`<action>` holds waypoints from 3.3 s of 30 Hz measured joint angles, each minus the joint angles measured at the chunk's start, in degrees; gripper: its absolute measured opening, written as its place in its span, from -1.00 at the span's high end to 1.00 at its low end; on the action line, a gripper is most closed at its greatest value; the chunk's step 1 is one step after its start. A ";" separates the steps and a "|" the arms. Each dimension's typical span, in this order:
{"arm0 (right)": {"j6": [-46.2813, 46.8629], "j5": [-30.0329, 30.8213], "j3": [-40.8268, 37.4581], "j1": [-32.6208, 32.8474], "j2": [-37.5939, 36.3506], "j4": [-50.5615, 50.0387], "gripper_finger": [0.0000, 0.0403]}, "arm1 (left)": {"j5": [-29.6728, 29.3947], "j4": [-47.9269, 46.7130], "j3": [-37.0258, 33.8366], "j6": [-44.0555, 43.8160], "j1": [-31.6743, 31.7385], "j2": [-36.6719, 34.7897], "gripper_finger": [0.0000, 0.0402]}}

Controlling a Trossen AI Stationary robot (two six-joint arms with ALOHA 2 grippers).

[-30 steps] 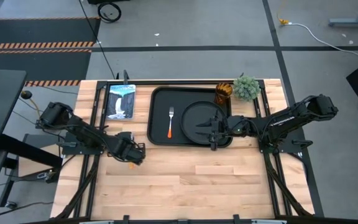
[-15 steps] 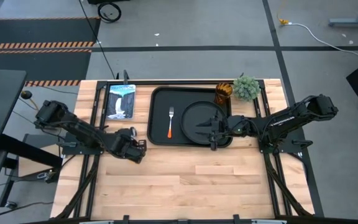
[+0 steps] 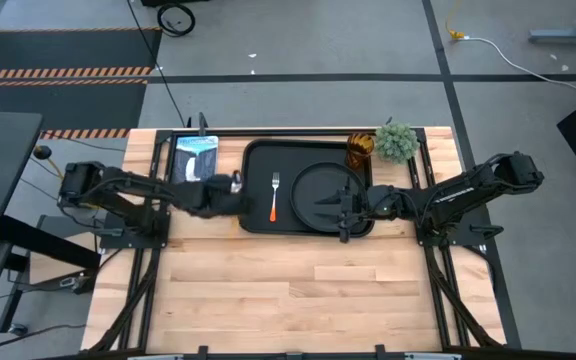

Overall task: Pick and place plate/cup/fork/spoon on tray
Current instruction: Put the spoon on the tray to the left of the fork, then return to Home Position

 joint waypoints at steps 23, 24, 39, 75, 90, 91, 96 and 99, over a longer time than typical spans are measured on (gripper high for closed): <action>-0.04 -0.03 0.00 0.79 0.00 0.37 0.24 | 7.80 25.58 0.09 14.73 11.94 17.12 0.70; -0.04 -0.06 0.00 0.79 0.00 0.42 0.24 | 7.82 25.65 0.09 14.87 12.17 17.33 0.70; 0.50 -1.41 0.00 0.62 0.00 0.26 0.24 | 5.65 27.44 0.11 18.50 12.22 17.88 0.43; 21.37 -7.27 -25.92 -15.89 -0.07 46.91 0.31 | 5.13 26.04 0.13 76.08 9.38 3.75 0.29; 19.59 -18.30 -25.92 -20.11 -2.90 47.53 0.39 | 5.61 24.49 -8.68 77.02 3.61 -15.38 0.29; 19.58 -18.99 -25.92 -20.87 -3.26 47.38 0.41 | 6.37 24.60 -9.29 76.98 3.46 -16.94 0.29; 20.12 -22.75 -25.92 -23.73 -5.10 46.86 0.51 | 12.04 24.85 -13.77 76.08 3.39 -24.92 0.29; 20.98 -24.31 -25.92 -25.02 -5.93 46.45 0.57 | 15.55 25.98 -16.64 75.09 3.40 -30.28 0.29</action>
